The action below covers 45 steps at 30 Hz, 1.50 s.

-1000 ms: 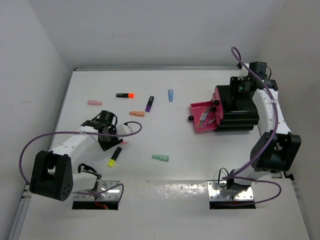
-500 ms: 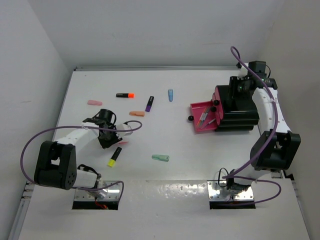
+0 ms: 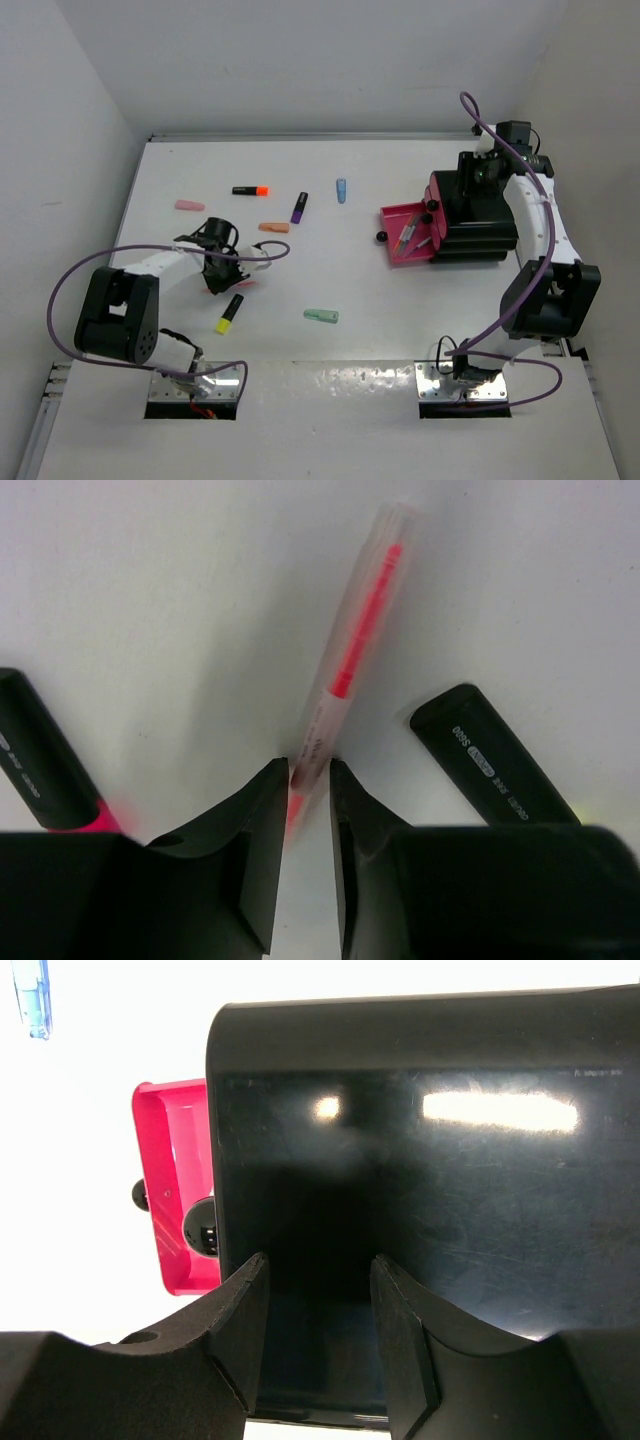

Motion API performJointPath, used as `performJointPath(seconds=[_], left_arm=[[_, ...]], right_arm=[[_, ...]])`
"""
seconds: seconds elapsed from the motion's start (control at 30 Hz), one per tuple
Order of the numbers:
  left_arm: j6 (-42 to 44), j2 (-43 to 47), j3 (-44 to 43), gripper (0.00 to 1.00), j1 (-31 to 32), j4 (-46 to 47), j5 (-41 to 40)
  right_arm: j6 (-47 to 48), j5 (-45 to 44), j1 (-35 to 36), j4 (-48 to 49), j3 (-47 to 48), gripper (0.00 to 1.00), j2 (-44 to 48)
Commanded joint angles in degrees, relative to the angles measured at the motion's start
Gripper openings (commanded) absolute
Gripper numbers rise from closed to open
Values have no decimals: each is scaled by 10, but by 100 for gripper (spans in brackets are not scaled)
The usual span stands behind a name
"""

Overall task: Sort the stationery into containers
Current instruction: Pick up the pen from the center of the board, then place the pen in the drawer.

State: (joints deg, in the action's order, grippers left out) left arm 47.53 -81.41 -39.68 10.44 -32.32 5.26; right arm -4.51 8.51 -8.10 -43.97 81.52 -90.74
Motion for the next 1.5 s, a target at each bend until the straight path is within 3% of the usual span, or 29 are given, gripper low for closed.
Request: performJointPath(seconds=[0.0,0.13,0.23,0.33,0.4,0.6,0.73,0.93,1.2,1.47], left_arm=[[0,-11,-9,28,13,26,15],[-5,-30,-15,23,19,30,23],[-9,-41,-25,13,21,32,31],[-27,-53,-87,5,23,21,55],[-73,-73,-188,0,30,2,77],[-262,-183,-500,0,95,-42,238],[-404,-263,-599,0,181,40,262],[-586,-401,-738,0,257,116,273],[-672,-509,-852,0,325,155,187],[-691,-566,-850,0,348,184,165]], right_arm=[[-4,-12,3,-85,-34,45,-38],[-3,-11,4,-85,-33,45,-37],[-1,-14,4,-85,-31,45,-38],[-1,-13,4,-85,-33,45,-39],[-4,-11,4,-83,-32,45,-42],[-14,0,4,-85,-22,45,-50],[-14,2,4,-82,-13,45,-51],[-16,2,4,-87,1,45,-58],[-21,5,4,-90,8,45,-59],[-20,12,4,-89,8,45,-64]])
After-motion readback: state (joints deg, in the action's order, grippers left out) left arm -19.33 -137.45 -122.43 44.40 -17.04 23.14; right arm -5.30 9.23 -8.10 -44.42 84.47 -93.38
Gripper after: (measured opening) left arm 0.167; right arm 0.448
